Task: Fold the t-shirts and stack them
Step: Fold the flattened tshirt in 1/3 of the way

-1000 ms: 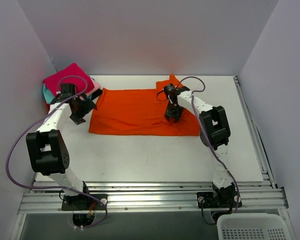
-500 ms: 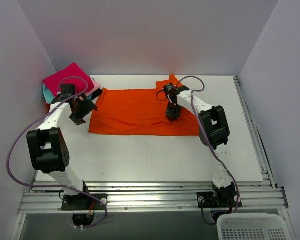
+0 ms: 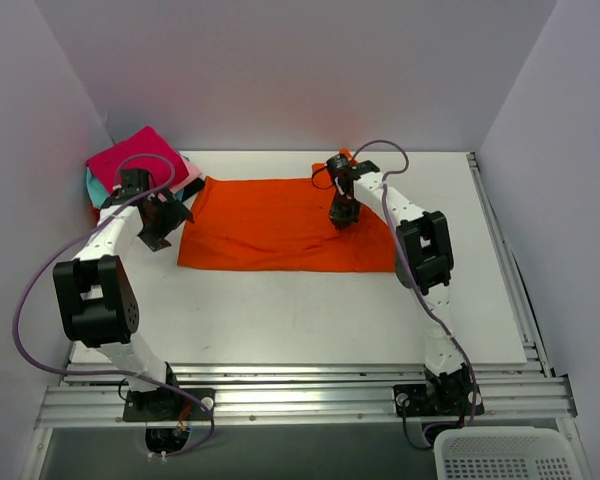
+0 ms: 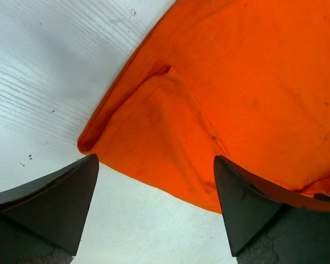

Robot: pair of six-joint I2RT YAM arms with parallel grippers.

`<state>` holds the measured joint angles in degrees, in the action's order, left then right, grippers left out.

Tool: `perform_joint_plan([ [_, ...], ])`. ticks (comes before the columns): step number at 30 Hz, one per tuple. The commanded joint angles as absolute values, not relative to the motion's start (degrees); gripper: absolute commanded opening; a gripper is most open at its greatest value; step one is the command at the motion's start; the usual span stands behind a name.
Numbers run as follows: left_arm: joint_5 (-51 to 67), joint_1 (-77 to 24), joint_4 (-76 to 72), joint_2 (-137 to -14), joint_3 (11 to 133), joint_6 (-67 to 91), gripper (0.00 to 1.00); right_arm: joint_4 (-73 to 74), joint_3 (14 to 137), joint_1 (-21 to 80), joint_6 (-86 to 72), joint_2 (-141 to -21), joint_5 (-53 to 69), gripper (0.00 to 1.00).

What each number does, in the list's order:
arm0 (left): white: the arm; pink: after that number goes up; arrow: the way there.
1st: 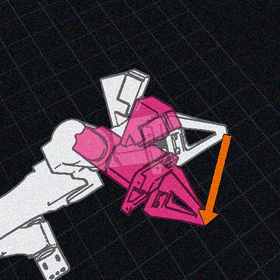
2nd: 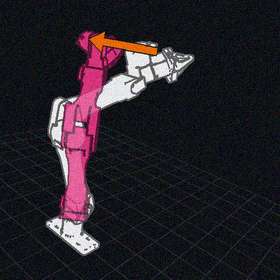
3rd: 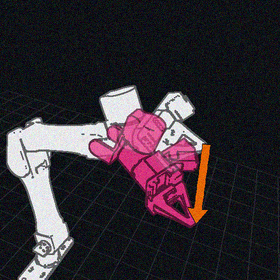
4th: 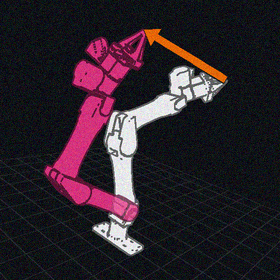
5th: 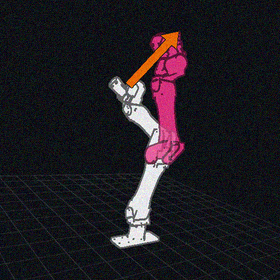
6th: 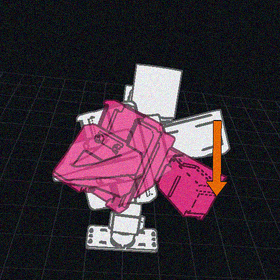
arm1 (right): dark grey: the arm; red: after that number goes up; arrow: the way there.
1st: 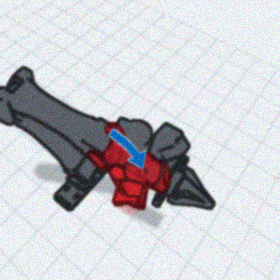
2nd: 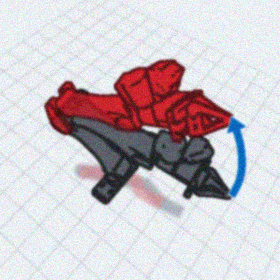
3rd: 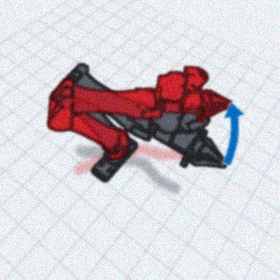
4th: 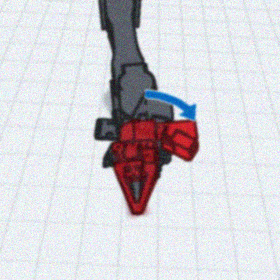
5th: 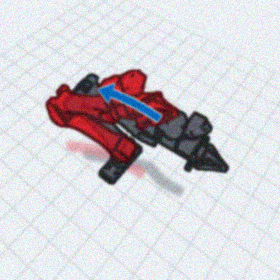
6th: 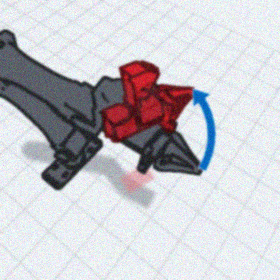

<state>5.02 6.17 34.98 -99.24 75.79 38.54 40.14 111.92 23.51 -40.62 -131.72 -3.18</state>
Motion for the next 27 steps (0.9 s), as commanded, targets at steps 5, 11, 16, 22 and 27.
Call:
perform_joint_plan([
  [5, 5.9, 6.7, 34.3, -99.2, 76.8, 38.0, 0.94, 47.1, 126.1, 22.1, -39.3, -138.4, -3.0, 0.05],
  [11, 6.2, 6.8, 34.5, -99.2, 77.3, 38.1, 0.94, 44.5, 128.6, 21.7, -39.6, -139.5, -1.8, 0.88],
  [16, 6.2, 6.8, 34.8, -97.2, 77.7, 38.2, 0.94, 42.1, 127.8, 21.2, -38.9, -136.3, -3.6, 0.91],
  [22, 4.0, 6.8, 36.9, -91.1, 76.4, 37.8, 0.94, 42.0, 117.9, 18.9, -37.0, -123.6, -10.9, 0.91],
  [27, 4.0, 6.7, 36.1, -83.5, 68.2, 39.5, 0.94, 39.8, 101.5, 16.1, -38.1, -106.8, -13.8, 0.91],
])
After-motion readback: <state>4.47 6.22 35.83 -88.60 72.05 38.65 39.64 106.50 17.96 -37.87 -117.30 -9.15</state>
